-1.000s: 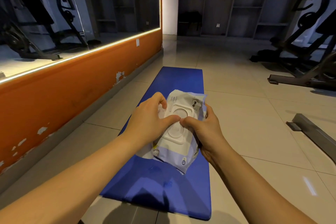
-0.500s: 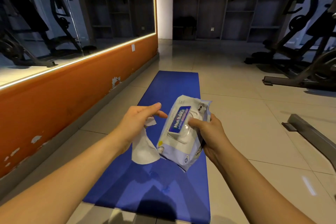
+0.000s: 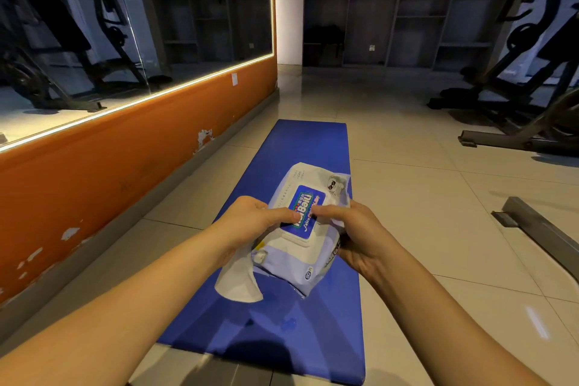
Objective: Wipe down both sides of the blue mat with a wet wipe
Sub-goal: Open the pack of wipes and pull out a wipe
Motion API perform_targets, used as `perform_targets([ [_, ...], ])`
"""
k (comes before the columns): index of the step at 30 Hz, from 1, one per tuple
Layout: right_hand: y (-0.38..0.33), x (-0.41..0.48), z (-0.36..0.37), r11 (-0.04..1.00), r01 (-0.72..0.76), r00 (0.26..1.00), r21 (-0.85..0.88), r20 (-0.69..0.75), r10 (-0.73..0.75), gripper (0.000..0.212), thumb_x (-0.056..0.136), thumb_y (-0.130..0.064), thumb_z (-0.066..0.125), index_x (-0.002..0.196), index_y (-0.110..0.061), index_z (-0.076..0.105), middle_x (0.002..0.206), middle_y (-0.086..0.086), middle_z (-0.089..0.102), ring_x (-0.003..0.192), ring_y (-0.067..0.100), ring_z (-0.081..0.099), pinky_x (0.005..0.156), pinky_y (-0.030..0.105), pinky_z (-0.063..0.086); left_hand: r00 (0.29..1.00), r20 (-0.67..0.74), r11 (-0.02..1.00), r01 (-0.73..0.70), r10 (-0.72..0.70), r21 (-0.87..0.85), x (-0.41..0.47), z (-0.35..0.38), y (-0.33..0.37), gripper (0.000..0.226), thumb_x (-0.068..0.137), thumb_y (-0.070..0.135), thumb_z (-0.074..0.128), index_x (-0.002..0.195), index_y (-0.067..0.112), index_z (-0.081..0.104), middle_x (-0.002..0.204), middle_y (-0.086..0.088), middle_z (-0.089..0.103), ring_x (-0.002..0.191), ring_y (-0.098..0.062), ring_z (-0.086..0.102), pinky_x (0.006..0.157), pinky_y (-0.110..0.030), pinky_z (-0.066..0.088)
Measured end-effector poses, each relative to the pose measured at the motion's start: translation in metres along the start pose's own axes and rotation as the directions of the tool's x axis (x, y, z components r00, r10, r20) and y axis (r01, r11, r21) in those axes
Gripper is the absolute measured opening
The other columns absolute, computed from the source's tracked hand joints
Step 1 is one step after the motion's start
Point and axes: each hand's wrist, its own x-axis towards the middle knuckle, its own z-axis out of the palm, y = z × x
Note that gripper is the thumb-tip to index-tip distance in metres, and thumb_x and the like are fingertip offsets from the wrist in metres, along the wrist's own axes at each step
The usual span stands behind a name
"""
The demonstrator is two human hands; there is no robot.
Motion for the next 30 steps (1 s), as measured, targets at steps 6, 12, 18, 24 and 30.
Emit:
perform_targets([
  [6,0.005,0.001,0.004,0.988,0.098,0.987,-0.121,-0.114,-0.112,0.046,0.081,0.006,0.076,0.122,-0.006,0.062,0.103,0.012,0.076,0.087,0.030,0.076,0.065,0.040,0.062,0.999,-0.036,0.998,-0.038,0.039,0.043,-0.001,0.001,-0.002,0.048,0.076,0.045,0.083,0.105,0.010,0.070,0.091,-0.002,0.079,0.082,-0.019,0.077,0.078,-0.038,0.062],
  [12,0.005,0.000,0.010,0.982,0.141,0.981,-0.126,-0.119,-0.156,0.046,0.080,0.002,0.078,0.123,-0.005,0.062,0.106,0.012,0.076,0.092,0.031,0.075,0.070,0.040,0.062,0.986,-0.133,0.986,-0.082,0.101,0.145,-0.006,-0.010,0.011,0.042,0.073,0.043,0.087,0.091,0.010,0.071,0.082,0.001,0.078,0.075,-0.013,0.076,0.074,-0.035,0.062],
  [18,0.005,-0.006,0.020,0.939,0.107,0.992,-0.328,-0.023,-0.121,0.029,0.086,-0.027,0.077,0.110,-0.011,0.071,0.099,0.007,0.078,0.086,0.022,0.076,0.065,0.033,0.057,0.992,-0.109,0.917,-0.021,0.071,0.399,-0.029,-0.047,0.007,0.055,0.068,0.040,0.092,0.102,0.003,0.070,0.088,0.003,0.077,0.080,-0.007,0.075,0.081,-0.038,0.063],
  [24,0.044,-0.008,0.059,0.929,0.034,0.999,-0.369,0.013,-0.032,0.018,0.093,-0.018,0.070,0.108,-0.009,0.069,0.094,0.008,0.078,0.081,0.025,0.076,0.057,0.033,0.060,0.988,-0.146,0.879,0.112,-0.049,0.464,-0.067,-0.088,-0.027,0.052,0.065,0.050,0.091,0.096,0.011,0.076,0.089,0.005,0.077,0.083,-0.012,0.072,0.074,-0.029,0.059],
  [30,0.111,0.001,0.125,0.905,-0.112,0.988,-0.410,0.053,0.147,0.019,0.095,-0.016,0.069,0.109,-0.004,0.067,0.090,0.011,0.078,0.075,0.027,0.076,0.060,0.036,0.059,0.910,-0.402,0.860,0.283,-0.102,0.424,-0.136,-0.169,-0.064,0.028,0.082,0.004,0.066,0.109,0.006,0.073,0.115,-0.016,0.071,0.095,-0.025,0.066,0.072,-0.033,0.049],
])
